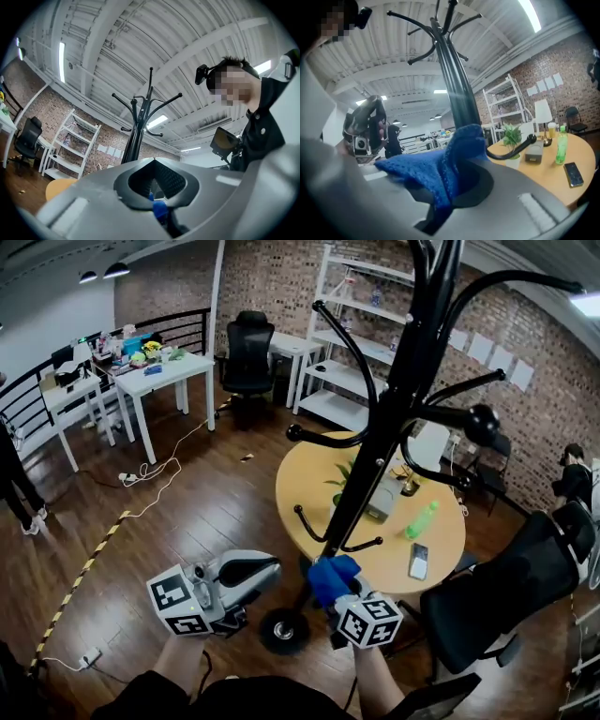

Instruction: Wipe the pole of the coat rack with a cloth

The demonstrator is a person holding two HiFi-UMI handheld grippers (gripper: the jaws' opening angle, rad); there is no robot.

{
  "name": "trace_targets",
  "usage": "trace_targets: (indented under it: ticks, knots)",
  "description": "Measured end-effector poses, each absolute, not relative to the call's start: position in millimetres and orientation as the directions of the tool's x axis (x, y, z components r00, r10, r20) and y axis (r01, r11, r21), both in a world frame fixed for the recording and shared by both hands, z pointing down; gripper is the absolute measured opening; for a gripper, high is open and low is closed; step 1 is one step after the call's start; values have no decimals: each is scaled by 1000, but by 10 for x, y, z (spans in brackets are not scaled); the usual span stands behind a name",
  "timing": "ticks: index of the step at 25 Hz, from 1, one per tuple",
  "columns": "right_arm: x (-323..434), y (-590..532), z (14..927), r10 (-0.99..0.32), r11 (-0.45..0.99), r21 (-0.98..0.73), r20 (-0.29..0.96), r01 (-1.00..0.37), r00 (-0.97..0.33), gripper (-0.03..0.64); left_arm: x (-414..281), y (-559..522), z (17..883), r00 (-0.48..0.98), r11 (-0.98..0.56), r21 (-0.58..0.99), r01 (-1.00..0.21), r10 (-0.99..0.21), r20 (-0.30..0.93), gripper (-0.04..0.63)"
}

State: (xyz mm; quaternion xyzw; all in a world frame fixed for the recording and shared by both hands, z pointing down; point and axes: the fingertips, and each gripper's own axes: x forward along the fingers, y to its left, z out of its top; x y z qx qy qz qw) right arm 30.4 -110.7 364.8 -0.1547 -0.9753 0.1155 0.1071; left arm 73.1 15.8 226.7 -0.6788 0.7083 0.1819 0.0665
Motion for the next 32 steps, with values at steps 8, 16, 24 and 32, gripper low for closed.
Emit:
trace_targets:
  ticks: [8, 16, 24, 32]
  knots:
    - [183, -1313, 2350, 221, 954, -178, -134, 243, -966, 25, 746, 424, 2216, -105, 55, 147, -988, -929, -356, 3]
    - [258, -1210, 748, 185, 982, 31, -407, 189, -895, 25, 738, 556, 2144, -92, 39, 142, -989, -918, -385, 3]
    - [735, -842, -80, 228, 973, 123, -581, 193, -781, 25, 716, 597, 2097, -75, 24, 132, -991, -916, -393, 3]
    - [1113, -1268, 88, 8, 882, -322, -720, 344, -694, 25, 713, 561, 2049, -49, 1, 120, -993, -918, -394, 3]
